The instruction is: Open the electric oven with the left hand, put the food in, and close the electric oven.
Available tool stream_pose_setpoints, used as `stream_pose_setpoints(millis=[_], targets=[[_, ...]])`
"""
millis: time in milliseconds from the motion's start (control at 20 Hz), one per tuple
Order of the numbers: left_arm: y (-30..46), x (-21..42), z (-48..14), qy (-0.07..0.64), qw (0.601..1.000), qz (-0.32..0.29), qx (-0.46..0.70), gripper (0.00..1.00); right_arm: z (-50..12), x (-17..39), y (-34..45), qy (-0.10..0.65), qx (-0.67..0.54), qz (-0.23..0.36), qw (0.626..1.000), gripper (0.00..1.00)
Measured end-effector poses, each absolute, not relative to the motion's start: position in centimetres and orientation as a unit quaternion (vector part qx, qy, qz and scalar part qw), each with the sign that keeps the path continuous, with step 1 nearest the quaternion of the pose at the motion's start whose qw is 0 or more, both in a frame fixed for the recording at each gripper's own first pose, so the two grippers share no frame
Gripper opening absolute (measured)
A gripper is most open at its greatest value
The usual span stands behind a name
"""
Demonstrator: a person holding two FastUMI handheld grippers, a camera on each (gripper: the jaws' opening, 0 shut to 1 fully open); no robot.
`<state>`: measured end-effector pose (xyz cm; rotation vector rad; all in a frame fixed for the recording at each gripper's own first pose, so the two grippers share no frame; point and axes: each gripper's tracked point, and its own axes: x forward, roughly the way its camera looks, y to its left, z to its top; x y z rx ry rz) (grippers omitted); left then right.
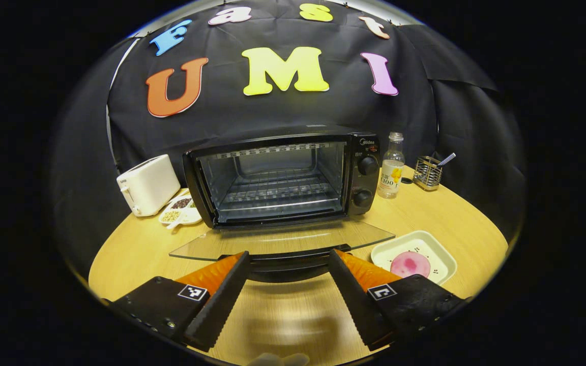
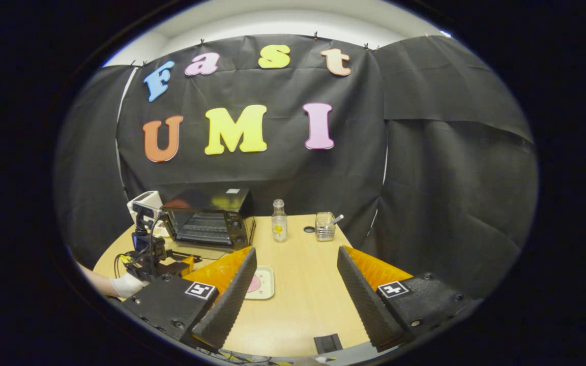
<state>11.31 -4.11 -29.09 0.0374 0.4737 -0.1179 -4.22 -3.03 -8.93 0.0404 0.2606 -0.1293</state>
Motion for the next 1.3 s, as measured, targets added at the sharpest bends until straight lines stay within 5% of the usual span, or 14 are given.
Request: stream_pose_setpoints(millis=[500,1300], targets=[[-3.6,9.9,-34.2,0.302,0.953,-0.033,-0.018,0.97,-10.1,-4.7,-4.0,0.144,0.025,-0.067,0.987,0.96],[-3.4,9.6,-33.1,0.306,0.95,-0.039,-0.051,0.96,-13.7,-5.5,-4.3,0.175,0.027,-0.067,0.982,0.96]])
